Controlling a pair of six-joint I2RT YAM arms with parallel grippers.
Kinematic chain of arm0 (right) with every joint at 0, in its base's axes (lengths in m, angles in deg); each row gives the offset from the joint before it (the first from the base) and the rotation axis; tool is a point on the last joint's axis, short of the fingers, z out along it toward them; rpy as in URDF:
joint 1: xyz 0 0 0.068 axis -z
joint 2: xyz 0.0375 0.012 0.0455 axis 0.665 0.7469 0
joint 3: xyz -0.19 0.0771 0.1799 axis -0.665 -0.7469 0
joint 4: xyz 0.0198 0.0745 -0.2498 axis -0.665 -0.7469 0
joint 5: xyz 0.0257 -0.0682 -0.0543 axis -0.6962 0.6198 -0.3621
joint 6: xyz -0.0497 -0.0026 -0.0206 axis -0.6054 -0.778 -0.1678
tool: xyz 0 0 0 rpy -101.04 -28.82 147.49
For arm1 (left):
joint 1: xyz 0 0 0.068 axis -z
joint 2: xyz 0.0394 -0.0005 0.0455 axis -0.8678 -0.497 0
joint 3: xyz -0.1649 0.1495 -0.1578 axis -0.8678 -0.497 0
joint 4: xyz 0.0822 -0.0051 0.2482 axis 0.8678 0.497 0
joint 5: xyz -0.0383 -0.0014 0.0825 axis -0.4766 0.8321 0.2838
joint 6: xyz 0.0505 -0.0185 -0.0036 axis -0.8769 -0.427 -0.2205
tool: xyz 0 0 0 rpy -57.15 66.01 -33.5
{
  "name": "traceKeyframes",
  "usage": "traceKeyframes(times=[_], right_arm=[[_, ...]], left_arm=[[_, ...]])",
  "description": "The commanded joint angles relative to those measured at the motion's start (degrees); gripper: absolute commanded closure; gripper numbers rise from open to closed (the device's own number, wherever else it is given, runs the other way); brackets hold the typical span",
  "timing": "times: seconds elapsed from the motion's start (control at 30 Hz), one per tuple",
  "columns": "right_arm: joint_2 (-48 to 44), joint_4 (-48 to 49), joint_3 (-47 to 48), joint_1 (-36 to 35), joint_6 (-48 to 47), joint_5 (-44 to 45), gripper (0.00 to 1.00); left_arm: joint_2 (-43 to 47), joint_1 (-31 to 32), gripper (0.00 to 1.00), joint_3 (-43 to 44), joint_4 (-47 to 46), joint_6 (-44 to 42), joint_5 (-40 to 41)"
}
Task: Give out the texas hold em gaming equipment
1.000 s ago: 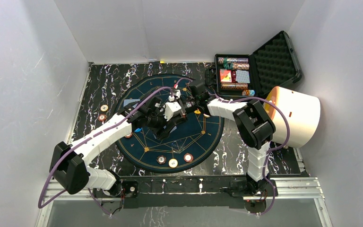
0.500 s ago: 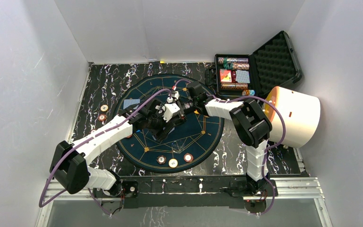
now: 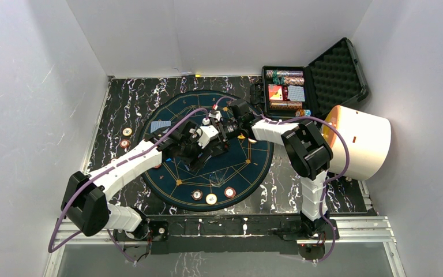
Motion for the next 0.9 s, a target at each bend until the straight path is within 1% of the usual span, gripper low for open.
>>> traceKeyframes(times=[0.0, 0.13, 0.3, 0.57, 0.87], right_arm=[[-0.57, -8.6, 4.12, 0.26, -8.43, 3.13, 0.09], [-0.13, -12.92, 5.36, -0.07, -11.69, 5.44, 0.08], [0.22, -15.24, 5.87, -0.72, -13.4, 7.57, 0.07], [-0.43, -18.85, 6.62, -0.76, -15.75, 11.25, 0.12], [-2.67, -19.06, 5.94, 1.06, -16.45, 12.92, 0.2]], left_arm=[[0.16, -0.18, 1.0, 0.95, 0.72, 0.69, 0.33], [-0.34, -0.18, 1.0, 1.41, 0.88, 0.87, 0.02], [-0.81, -0.18, 1.0, 1.7, 0.61, 1.44, -0.49], [-0.25, -0.25, 1.0, 1.61, 0.46, 1.86, -0.35], [0.2, -0.23, 1.0, 1.22, 0.34, 2.1, -0.91]])
